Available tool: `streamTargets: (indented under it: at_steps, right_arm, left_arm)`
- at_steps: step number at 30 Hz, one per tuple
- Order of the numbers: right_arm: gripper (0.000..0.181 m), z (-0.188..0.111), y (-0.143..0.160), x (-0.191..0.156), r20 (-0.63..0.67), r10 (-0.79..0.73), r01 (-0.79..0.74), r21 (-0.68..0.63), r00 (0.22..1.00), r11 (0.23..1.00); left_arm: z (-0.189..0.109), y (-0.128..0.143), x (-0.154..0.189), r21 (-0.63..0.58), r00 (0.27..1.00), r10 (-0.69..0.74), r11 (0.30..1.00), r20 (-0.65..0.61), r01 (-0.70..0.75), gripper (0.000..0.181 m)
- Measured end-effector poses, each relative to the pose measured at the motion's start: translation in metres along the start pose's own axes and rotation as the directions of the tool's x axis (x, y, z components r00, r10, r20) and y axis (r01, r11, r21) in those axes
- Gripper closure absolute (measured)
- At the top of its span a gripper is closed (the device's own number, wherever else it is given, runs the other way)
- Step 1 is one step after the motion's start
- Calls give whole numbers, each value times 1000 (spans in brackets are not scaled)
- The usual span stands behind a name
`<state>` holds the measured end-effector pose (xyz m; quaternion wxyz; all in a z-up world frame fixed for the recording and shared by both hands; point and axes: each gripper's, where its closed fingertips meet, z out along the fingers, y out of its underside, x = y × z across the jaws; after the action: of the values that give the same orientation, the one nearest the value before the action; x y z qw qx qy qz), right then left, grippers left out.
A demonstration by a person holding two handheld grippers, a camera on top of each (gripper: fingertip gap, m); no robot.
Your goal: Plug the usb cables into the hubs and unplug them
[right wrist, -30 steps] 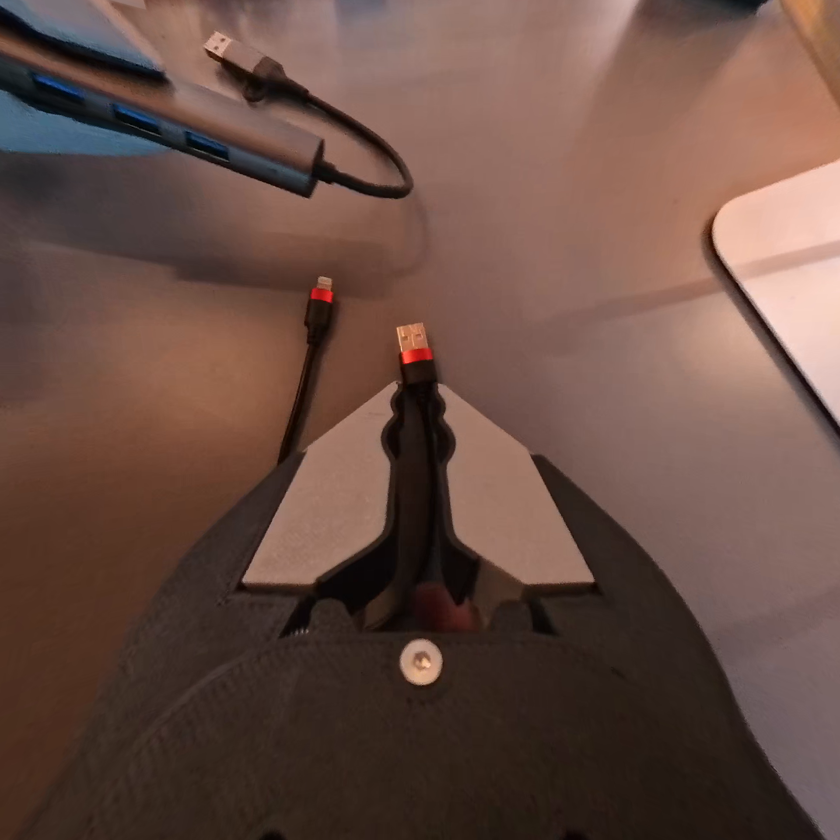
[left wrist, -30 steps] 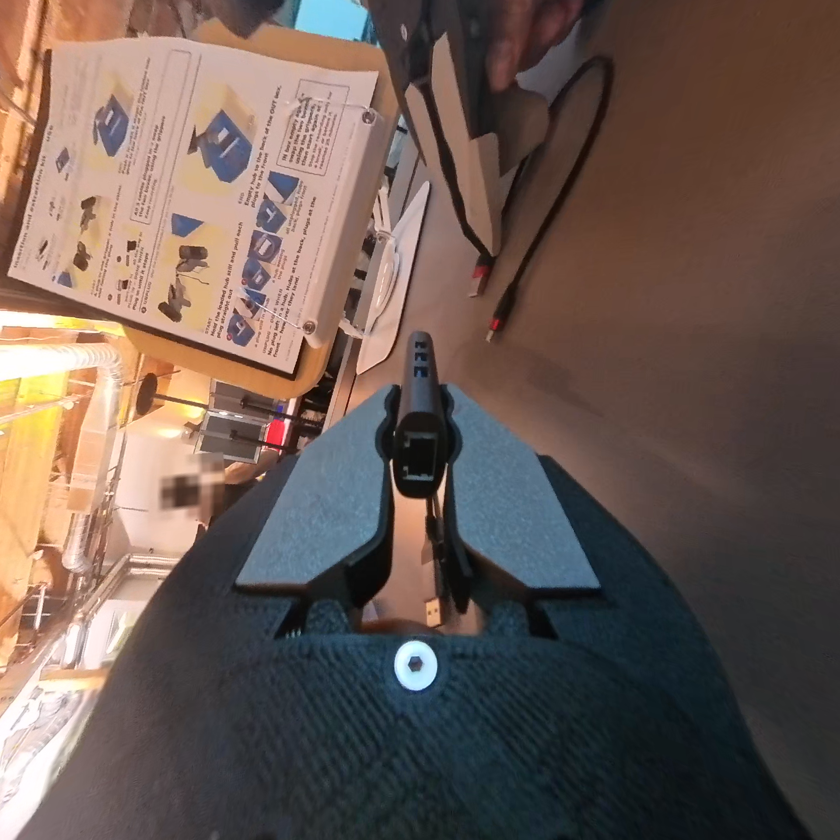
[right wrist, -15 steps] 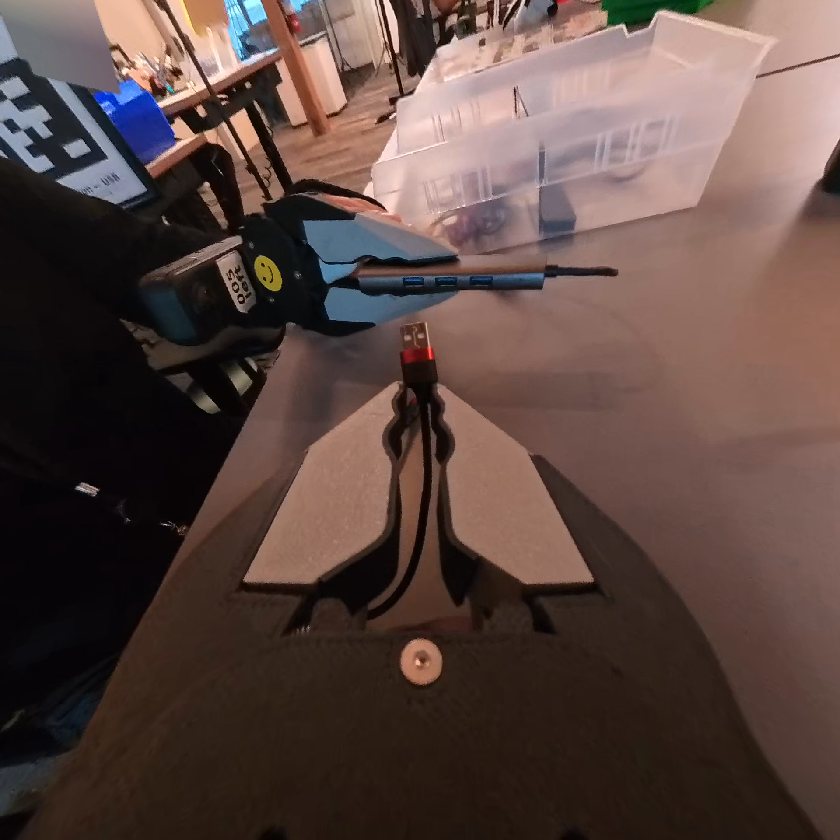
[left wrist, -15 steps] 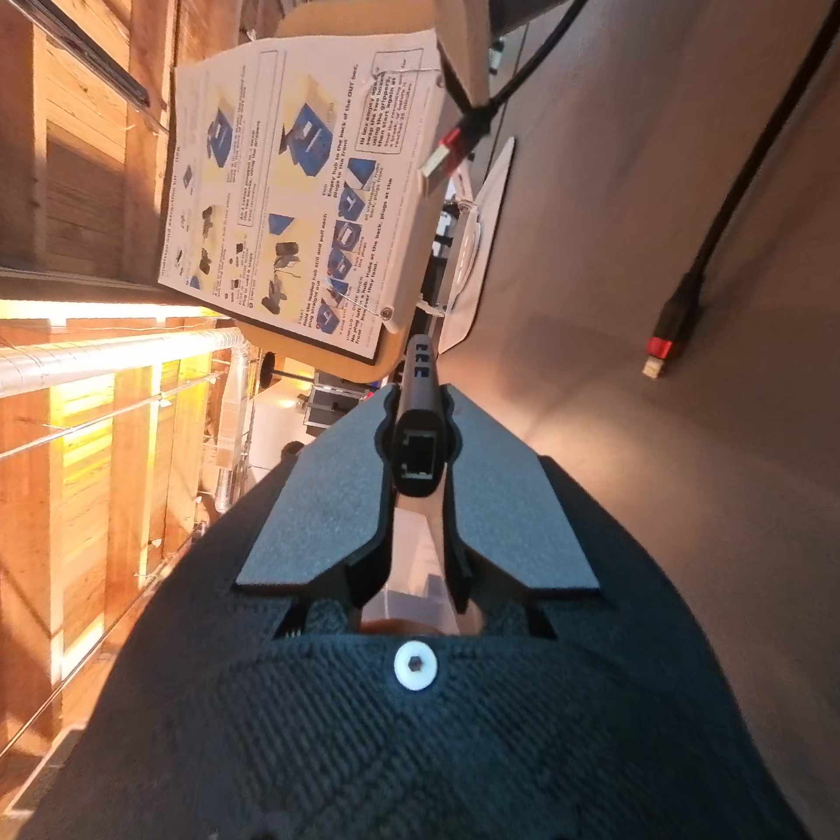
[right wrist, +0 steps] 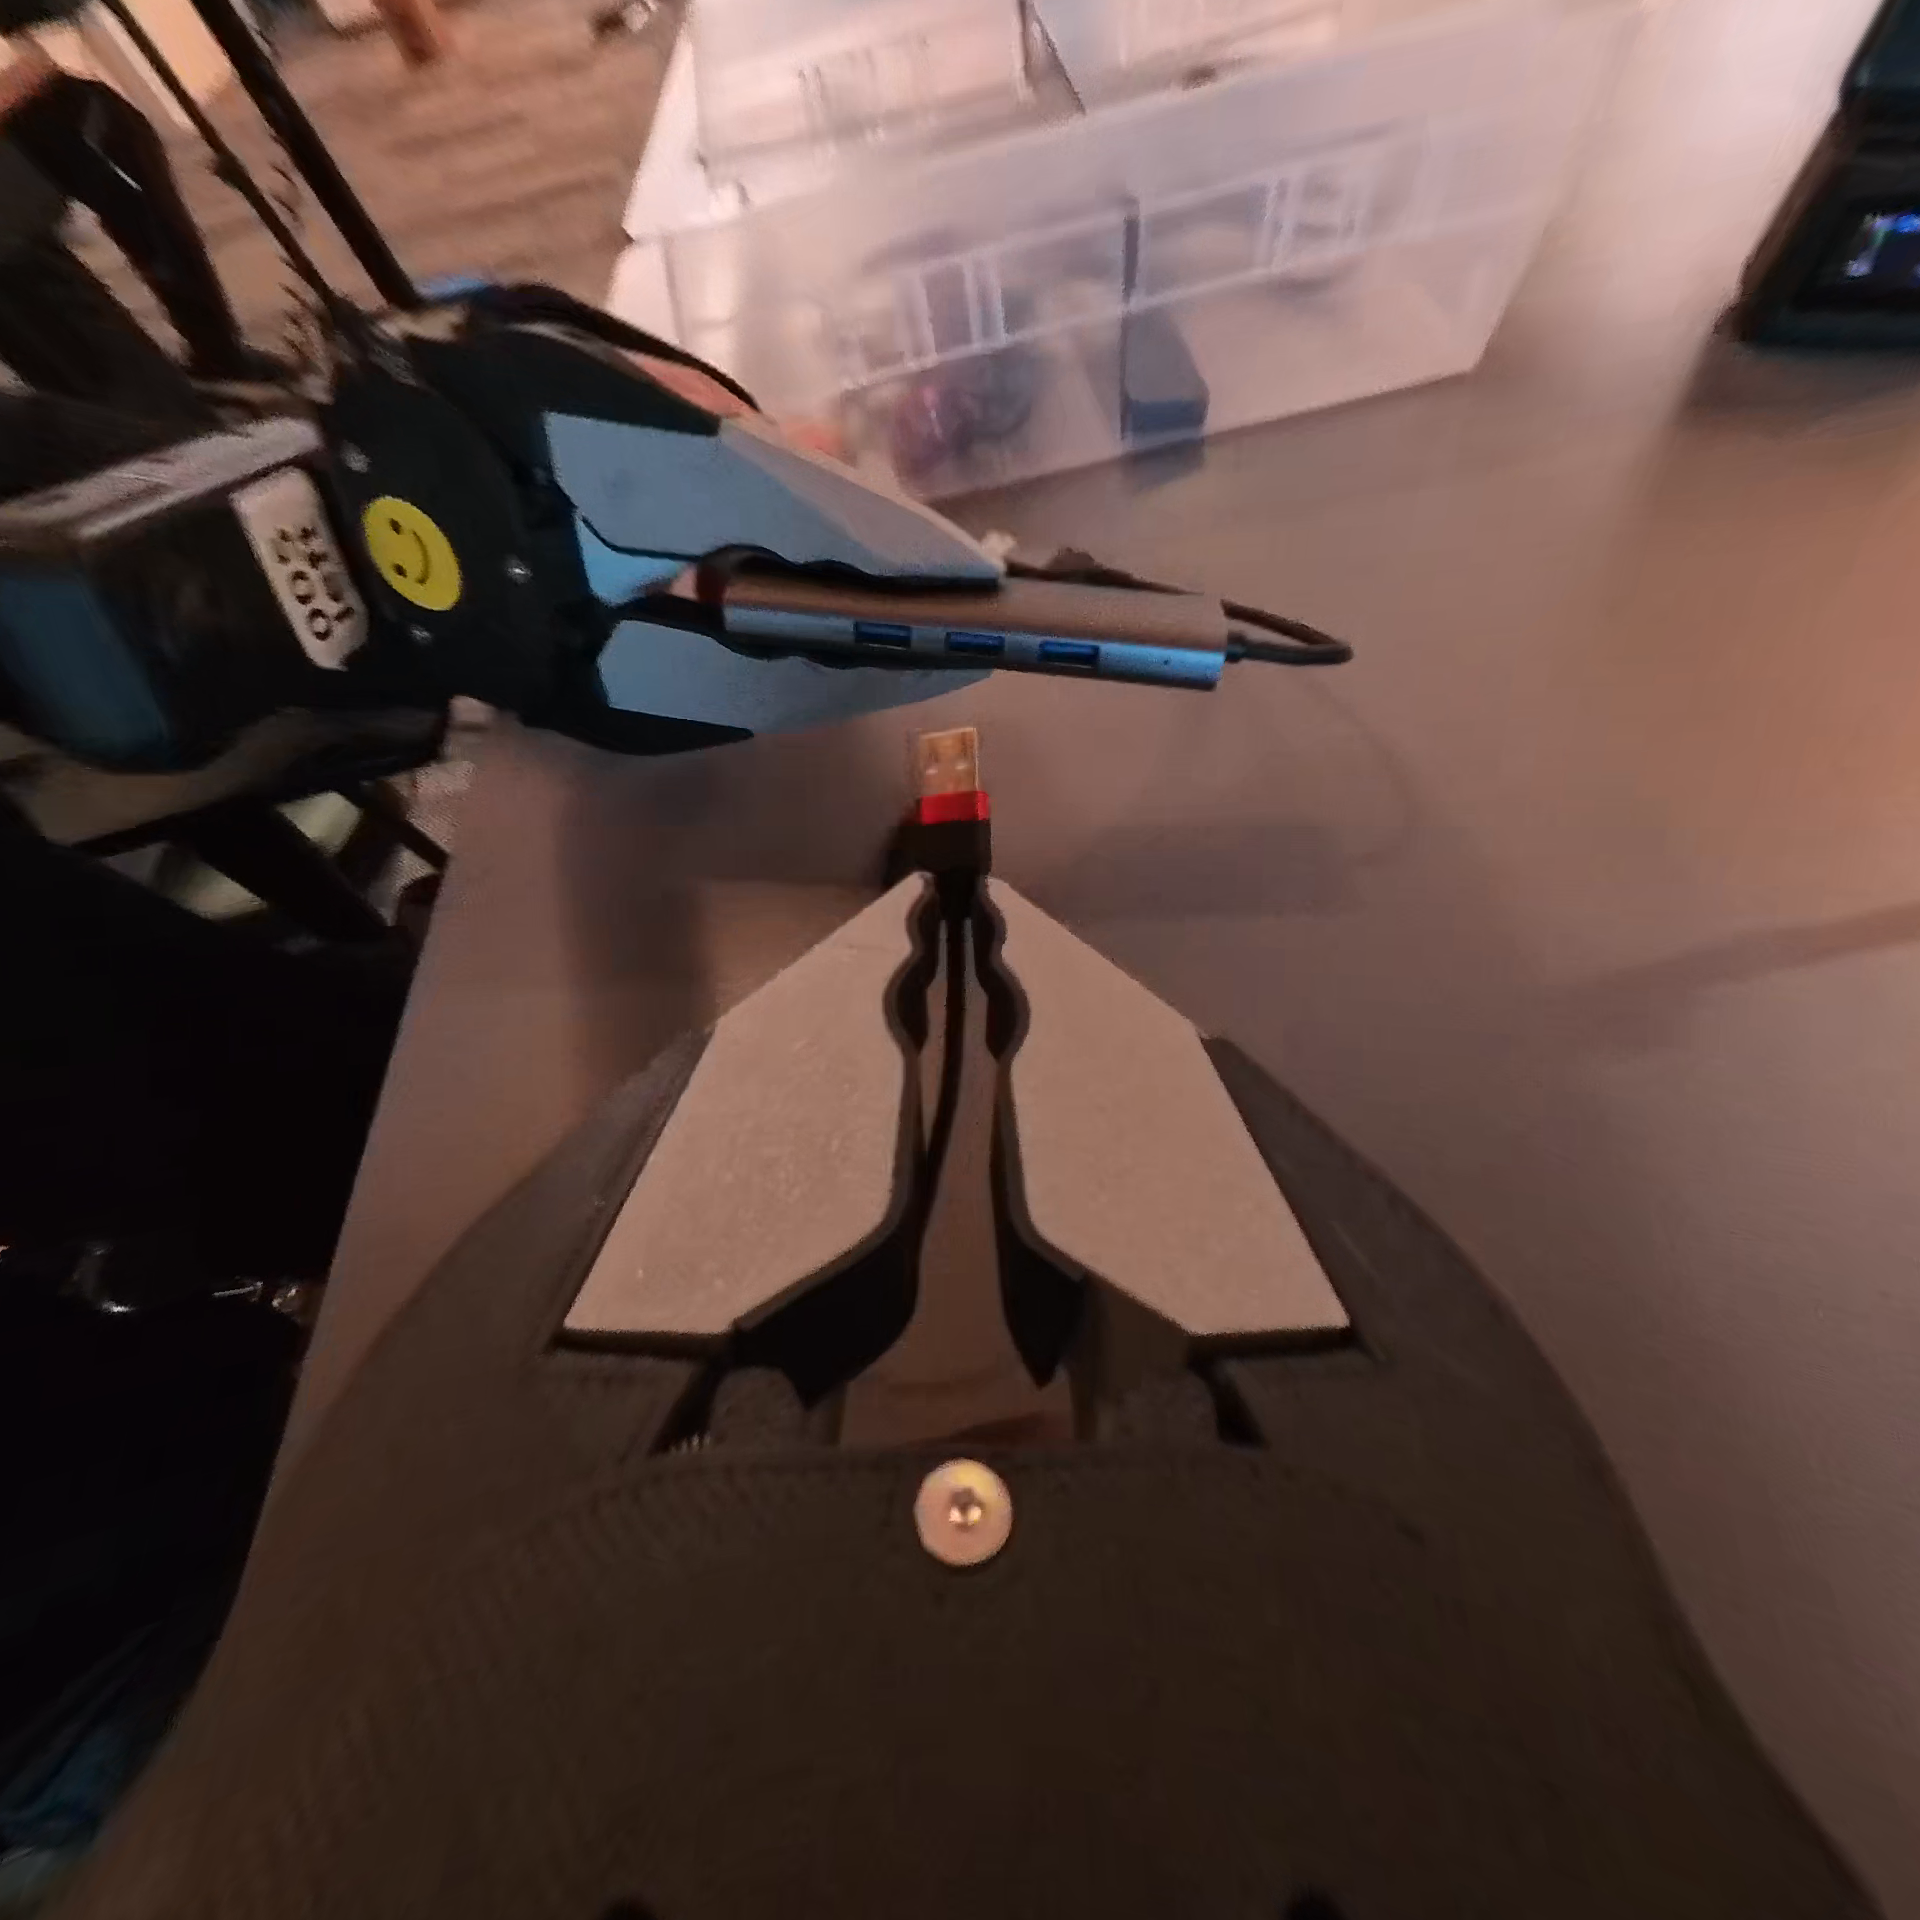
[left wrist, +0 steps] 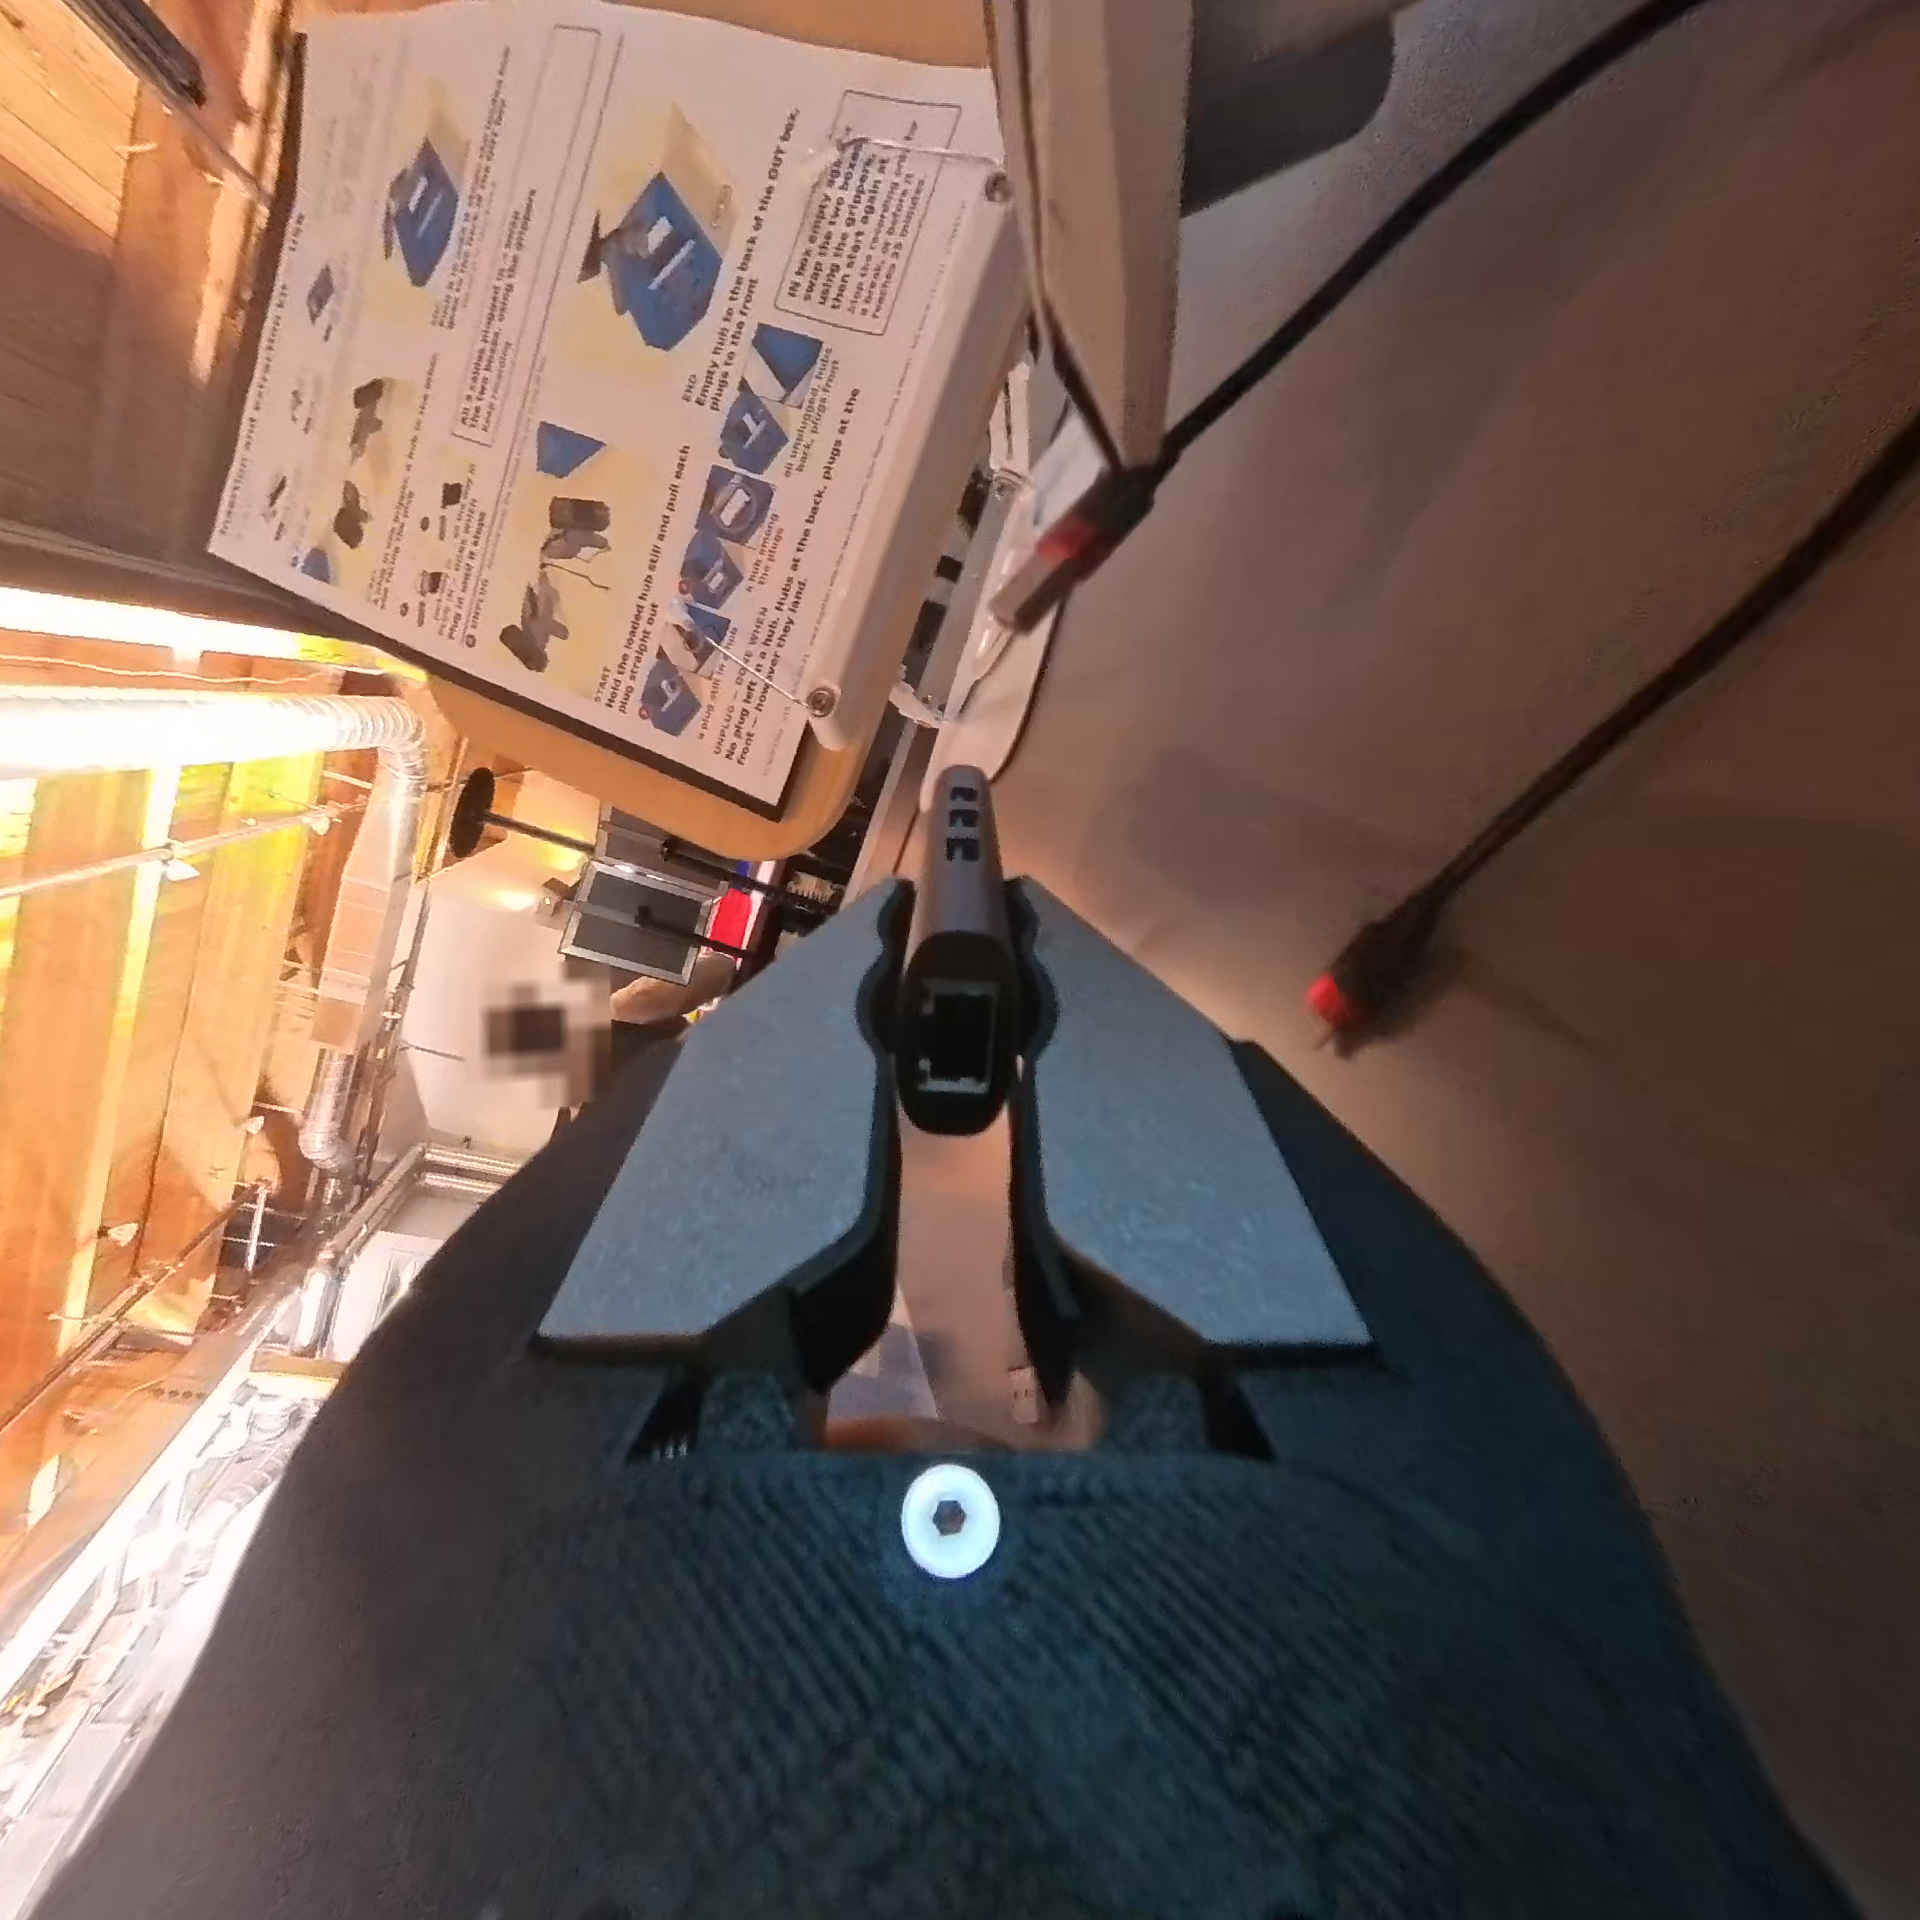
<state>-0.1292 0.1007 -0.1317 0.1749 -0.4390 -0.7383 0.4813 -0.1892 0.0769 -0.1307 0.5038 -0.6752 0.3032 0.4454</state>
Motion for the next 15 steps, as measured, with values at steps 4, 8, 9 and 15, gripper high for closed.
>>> streamTargets:
  at_steps: [4, 8, 9, 15]
  right_arm:
    - [179, 14, 6, -9, -22, -23, 22, -70, 999, 997]
    - [179, 19, 20, 2, -82, -41, 30, -135, 996, 990]
    - [179, 19, 26, 6, -99, -44, 28, -162, 994, 986]
    - [178, 23, 47, 18, -126, -60, 29, -232, 990, 972]
  left_arm:
    - [2, -2, 9, -2, 999, 35, 999, -27, -35, 166]
    - [3, 0, 12, -5, 999, 34, 999, -42, -35, 166]
    - [4, 1, 13, -11, 998, 37, 999, -45, -37, 166]
    - [6, 4, 17, -28, 997, 48, 998, -62, -50, 166]
